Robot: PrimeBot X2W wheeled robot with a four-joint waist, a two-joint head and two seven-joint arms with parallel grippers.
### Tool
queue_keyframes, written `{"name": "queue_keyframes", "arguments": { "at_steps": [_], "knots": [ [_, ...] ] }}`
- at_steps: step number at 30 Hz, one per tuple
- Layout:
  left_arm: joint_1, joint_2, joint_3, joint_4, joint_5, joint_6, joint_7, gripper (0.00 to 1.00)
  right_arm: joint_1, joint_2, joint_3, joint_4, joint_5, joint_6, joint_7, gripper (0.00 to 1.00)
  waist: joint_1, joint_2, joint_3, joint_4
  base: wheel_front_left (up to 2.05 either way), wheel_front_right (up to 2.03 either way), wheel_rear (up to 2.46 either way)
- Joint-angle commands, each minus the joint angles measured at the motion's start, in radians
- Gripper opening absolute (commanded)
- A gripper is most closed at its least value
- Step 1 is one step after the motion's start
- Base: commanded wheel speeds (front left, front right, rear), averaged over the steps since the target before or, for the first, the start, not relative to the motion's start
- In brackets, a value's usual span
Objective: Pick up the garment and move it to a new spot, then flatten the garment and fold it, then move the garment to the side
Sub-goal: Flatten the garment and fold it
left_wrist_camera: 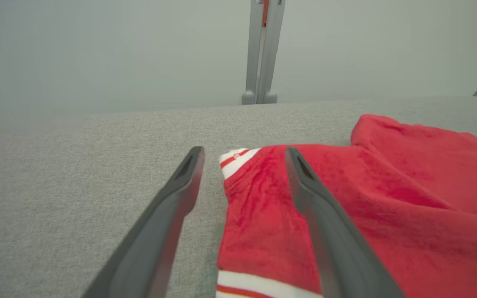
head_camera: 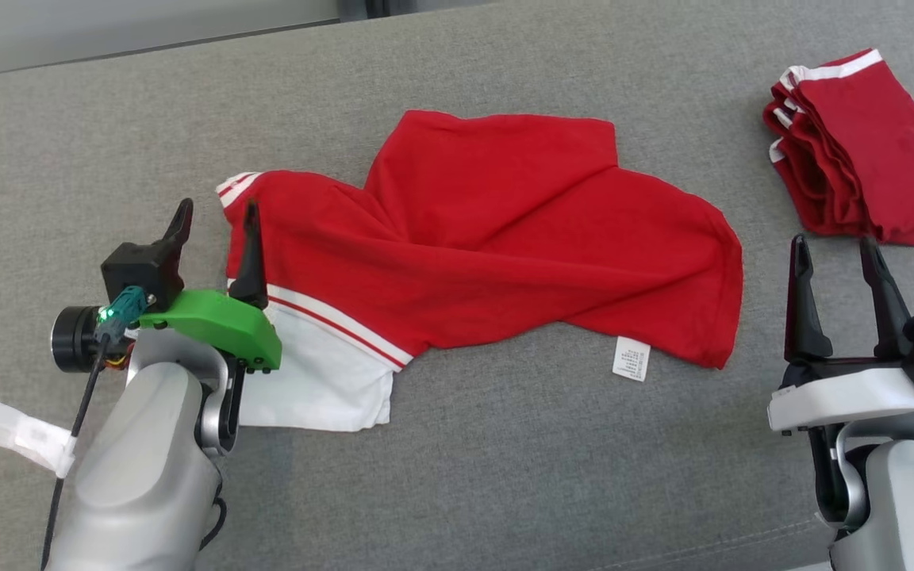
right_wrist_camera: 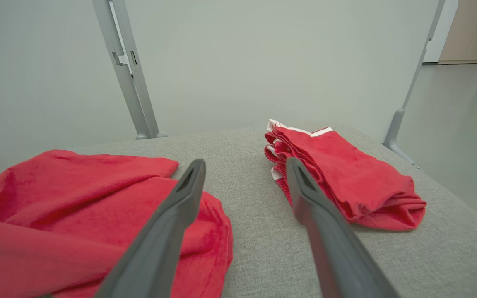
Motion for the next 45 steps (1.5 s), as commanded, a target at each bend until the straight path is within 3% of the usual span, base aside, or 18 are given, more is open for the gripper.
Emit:
{"name": "queue_keyframes", "arguments": {
  "at_steps": [1,11,22,45],
  "knots": [
    [0.029,-0.005,0.02,-0.026,0.001,-0.006,-0.004,1.0,0.011,-0.001,0.006,-0.002,-0.006,-0.001,-0.007,1.0,0.0,0.0,-0.027,0.031,0.0,0.0,0.0],
    [0.24,-0.068,0.133,-0.202,0.034,-0.033,-0.004,1.0,0.05,-0.002,0.048,0.01,-0.007,-0.001,-0.012,1.0,0.0,0.0,-0.134,0.109,0.0,0.0,0.0],
    [0.479,-0.12,0.169,-0.312,0.112,-0.017,-0.004,1.0,0.152,-0.002,0.105,0.038,0.006,-0.001,-0.02,1.0,0.0,0.0,-0.241,0.151,0.0,0.0,0.0],
    [0.522,-0.138,0.165,-0.334,0.146,-0.026,-0.004,1.0,0.158,-0.002,0.145,0.07,0.017,-0.001,-0.022,1.0,0.0,0.0,-0.24,0.148,0.0,0.0,0.0]
  ]
}}
